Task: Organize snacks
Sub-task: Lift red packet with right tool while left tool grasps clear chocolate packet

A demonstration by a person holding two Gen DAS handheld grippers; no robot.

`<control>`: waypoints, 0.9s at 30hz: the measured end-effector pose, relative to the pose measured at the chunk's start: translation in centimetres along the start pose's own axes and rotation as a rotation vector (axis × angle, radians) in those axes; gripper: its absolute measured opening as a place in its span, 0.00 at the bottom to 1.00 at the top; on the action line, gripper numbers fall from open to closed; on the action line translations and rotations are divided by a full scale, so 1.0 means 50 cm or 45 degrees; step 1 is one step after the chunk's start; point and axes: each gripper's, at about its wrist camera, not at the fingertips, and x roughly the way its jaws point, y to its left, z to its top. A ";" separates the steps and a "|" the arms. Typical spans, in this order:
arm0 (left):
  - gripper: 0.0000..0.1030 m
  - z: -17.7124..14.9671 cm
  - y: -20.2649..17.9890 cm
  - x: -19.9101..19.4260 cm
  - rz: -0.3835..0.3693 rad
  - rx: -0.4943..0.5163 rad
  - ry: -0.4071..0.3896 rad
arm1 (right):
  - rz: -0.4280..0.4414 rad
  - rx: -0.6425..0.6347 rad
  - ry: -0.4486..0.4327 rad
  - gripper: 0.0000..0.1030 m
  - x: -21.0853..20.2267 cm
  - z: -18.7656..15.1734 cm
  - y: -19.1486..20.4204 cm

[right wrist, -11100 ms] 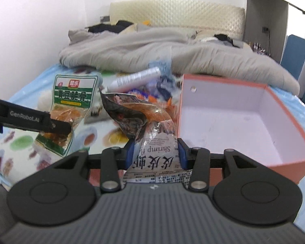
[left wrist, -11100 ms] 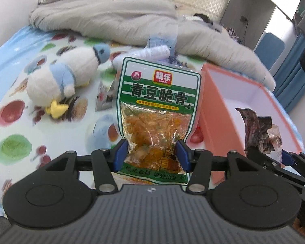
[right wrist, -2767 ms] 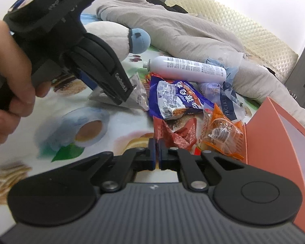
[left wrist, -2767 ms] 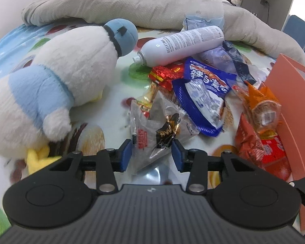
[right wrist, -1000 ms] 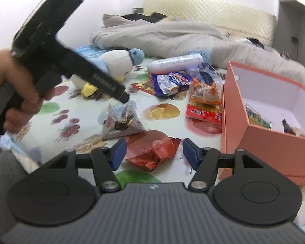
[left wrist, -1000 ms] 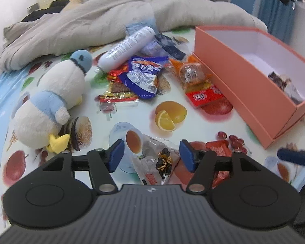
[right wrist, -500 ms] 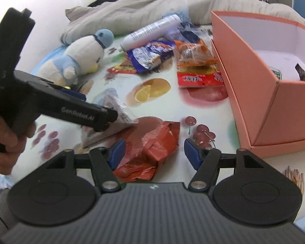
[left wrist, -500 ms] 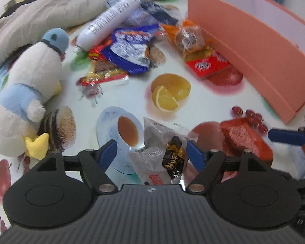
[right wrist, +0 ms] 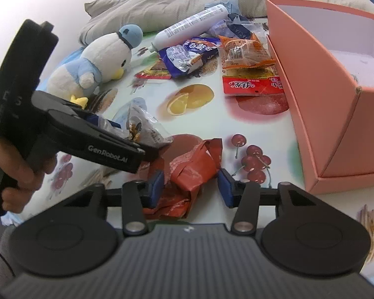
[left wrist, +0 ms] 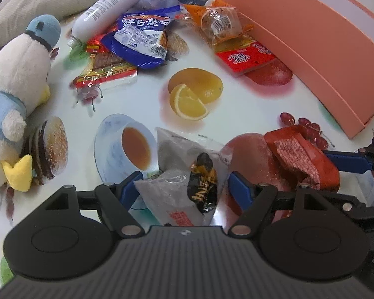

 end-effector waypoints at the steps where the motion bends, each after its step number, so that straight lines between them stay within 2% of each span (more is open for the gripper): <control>1: 0.77 -0.001 0.001 0.000 -0.002 -0.009 -0.001 | -0.007 -0.007 0.000 0.47 -0.002 0.000 -0.001; 4: 0.77 -0.004 -0.001 -0.001 0.006 -0.026 -0.010 | -0.020 -0.020 0.000 0.47 -0.009 -0.002 -0.008; 9: 0.69 -0.011 0.000 -0.011 0.015 -0.081 -0.027 | -0.030 -0.032 -0.001 0.46 -0.018 -0.006 -0.013; 17: 0.67 -0.045 -0.015 -0.042 0.027 -0.201 -0.059 | -0.053 -0.060 -0.009 0.46 -0.035 -0.010 -0.012; 27: 0.66 -0.101 -0.016 -0.088 0.055 -0.454 -0.108 | -0.078 -0.080 -0.008 0.45 -0.064 -0.033 -0.018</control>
